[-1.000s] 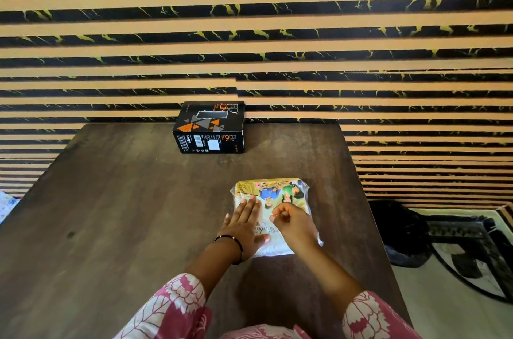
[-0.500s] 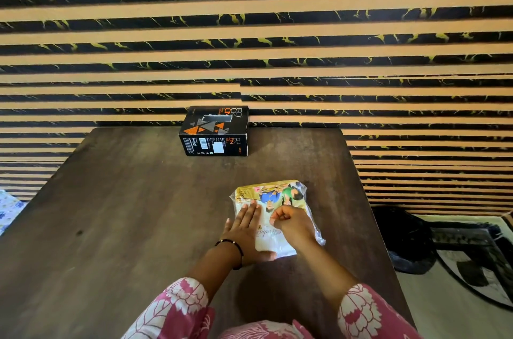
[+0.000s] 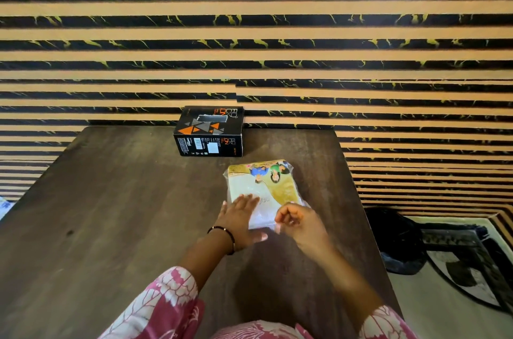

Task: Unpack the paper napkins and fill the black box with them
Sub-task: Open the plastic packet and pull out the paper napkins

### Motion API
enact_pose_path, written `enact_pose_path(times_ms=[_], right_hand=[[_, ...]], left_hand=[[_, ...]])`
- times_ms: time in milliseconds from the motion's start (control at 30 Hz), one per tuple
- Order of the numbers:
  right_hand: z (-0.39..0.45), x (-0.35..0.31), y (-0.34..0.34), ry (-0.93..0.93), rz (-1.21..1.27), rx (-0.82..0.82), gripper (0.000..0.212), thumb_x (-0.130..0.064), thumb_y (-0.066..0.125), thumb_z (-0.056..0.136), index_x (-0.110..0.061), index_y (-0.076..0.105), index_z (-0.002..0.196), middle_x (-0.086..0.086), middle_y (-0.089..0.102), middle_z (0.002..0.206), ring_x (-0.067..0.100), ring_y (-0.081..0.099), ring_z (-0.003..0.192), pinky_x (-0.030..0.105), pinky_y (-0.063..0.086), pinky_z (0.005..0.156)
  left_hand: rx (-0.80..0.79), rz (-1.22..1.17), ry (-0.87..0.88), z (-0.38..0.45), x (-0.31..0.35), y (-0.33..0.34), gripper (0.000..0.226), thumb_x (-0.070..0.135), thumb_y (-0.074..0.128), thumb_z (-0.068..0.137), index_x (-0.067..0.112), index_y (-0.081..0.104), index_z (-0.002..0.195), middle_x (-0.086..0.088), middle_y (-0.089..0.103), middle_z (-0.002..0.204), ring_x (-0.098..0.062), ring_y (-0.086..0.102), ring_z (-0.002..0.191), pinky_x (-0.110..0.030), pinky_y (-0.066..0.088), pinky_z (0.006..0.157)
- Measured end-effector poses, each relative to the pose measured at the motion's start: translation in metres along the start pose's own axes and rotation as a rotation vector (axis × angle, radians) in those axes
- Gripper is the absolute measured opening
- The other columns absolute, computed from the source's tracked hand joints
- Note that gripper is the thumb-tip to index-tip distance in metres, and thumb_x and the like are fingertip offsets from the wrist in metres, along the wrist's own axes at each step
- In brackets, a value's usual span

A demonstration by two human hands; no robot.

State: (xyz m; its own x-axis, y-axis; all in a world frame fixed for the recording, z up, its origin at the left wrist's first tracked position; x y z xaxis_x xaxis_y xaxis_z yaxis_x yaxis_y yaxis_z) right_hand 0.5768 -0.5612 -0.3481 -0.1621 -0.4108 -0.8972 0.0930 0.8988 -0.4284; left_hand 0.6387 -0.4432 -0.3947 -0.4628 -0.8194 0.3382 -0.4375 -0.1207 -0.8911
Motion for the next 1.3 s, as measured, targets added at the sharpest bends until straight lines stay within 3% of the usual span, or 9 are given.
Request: enact_pose_path(times_ms=[100,267,433,600,800,967,1100,1200,1300], right_hand=[[-0.017,0.022,0.013,0.061,-0.021,-0.062,0.017,-0.002,0.066,0.074,-0.019,0.063,0.072,0.000,0.064,0.073,0.012,0.053,0.067,0.012,0.041,0.061],[-0.030,0.029,0.009,0.033,-0.159,0.088,0.010,-0.009,0.063,0.080,-0.019,0.063,0.082,-0.007,0.065,0.081,0.000,0.060,0.073,0.004,0.043,0.064],[-0.036,0.010,0.026,-0.217,-0.619,0.125,0.016,-0.020,0.057,0.076,-0.021,0.065,0.090,-0.006,0.068,0.096,0.015,0.062,0.094,0.028,0.050,0.081],[-0.042,0.037,0.062,-0.158,-0.739,-0.153,0.026,-0.027,0.047,0.087,-0.017,0.062,0.105,0.002,0.060,0.110,0.021,0.054,0.105,0.032,0.043,0.090],[-0.039,0.059,0.053,0.175,-0.243,-0.151,0.014,-0.019,0.054,0.088,-0.019,0.062,0.100,0.000,0.068,0.097,0.014,0.064,0.090,0.024,0.049,0.074],[-0.042,0.063,0.062,0.397,0.615,-0.037,0.056,0.022,0.039,0.080,-0.018,0.043,0.119,0.002,0.062,0.103,0.017,0.059,0.096,0.020,0.048,0.072],[-0.044,0.074,0.065,0.627,1.182,0.101,0.038,0.021,0.032,0.085,-0.004,0.051,0.107,0.012,0.065,0.085,0.022,0.059,0.082,0.021,0.054,0.054],[-0.048,0.088,0.068,0.796,1.251,0.160,0.024,0.012,0.038,0.088,0.000,0.057,0.079,0.012,0.066,0.064,0.024,0.058,0.074,0.022,0.054,0.048],[-0.049,0.091,0.071,0.857,1.238,0.178,0.020,0.009,0.044,0.087,0.004,0.057,0.072,0.014,0.063,0.062,0.023,0.056,0.072,0.021,0.052,0.044]], left_hand=[[0.029,-0.035,0.011,-0.012,-0.001,0.006,0.075,0.053,0.052,0.083,0.024,0.019,0.144,0.001,0.019,0.156,-0.019,0.015,0.144,-0.046,0.010,0.117],[0.118,-0.027,-0.035,-0.025,0.004,0.003,0.049,0.039,0.045,0.091,0.025,0.035,0.137,0.001,0.032,0.150,-0.022,0.031,0.136,-0.039,0.031,0.111],[0.163,0.104,-0.051,-0.027,0.013,-0.006,0.046,0.032,0.046,0.090,0.026,0.037,0.134,0.001,0.041,0.139,-0.023,0.037,0.127,-0.038,0.037,0.101],[0.120,0.030,-0.052,-0.027,0.021,-0.006,0.029,0.029,0.040,0.093,0.022,0.054,0.117,-0.004,0.054,0.119,-0.026,0.052,0.110,-0.039,0.048,0.086],[0.153,-0.059,-0.020,-0.030,0.032,-0.009,0.024,0.026,0.042,0.090,0.023,0.063,0.102,-0.003,0.060,0.103,-0.026,0.059,0.097,-0.032,0.048,0.074],[0.274,-0.207,0.010,-0.037,0.041,-0.028,0.021,0.027,0.050,0.088,0.030,0.068,0.097,0.003,0.065,0.103,-0.019,0.061,0.094,-0.027,0.046,0.075],[0.340,-0.308,0.052,-0.044,0.051,-0.044,0.018,0.026,0.055,0.087,0.025,0.072,0.092,0.002,0.070,0.099,-0.015,0.062,0.088,-0.026,0.047,0.077],[0.358,-0.380,0.050,-0.048,0.053,-0.049,0.016,0.026,0.058,0.086,0.023,0.073,0.089,0.003,0.071,0.097,-0.013,0.062,0.084,-0.024,0.047,0.078],[0.365,-0.449,0.030,-0.048,0.054,-0.052,0.014,0.023,0.060,0.085,0.020,0.074,0.086,0.004,0.073,0.097,-0.010,0.063,0.086,-0.022,0.047,0.078]])
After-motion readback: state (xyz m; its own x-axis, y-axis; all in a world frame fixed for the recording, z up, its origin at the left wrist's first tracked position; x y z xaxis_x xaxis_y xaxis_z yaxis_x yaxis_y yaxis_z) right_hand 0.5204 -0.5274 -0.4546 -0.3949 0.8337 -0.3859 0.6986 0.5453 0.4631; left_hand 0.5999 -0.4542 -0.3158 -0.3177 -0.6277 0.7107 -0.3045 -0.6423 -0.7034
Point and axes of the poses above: each hand's wrist, its own z-axis towards the middle knuckle, its own y-axis out of the palm, x = y × z, the point moved 10 cm from there along z, towards the middle knuckle
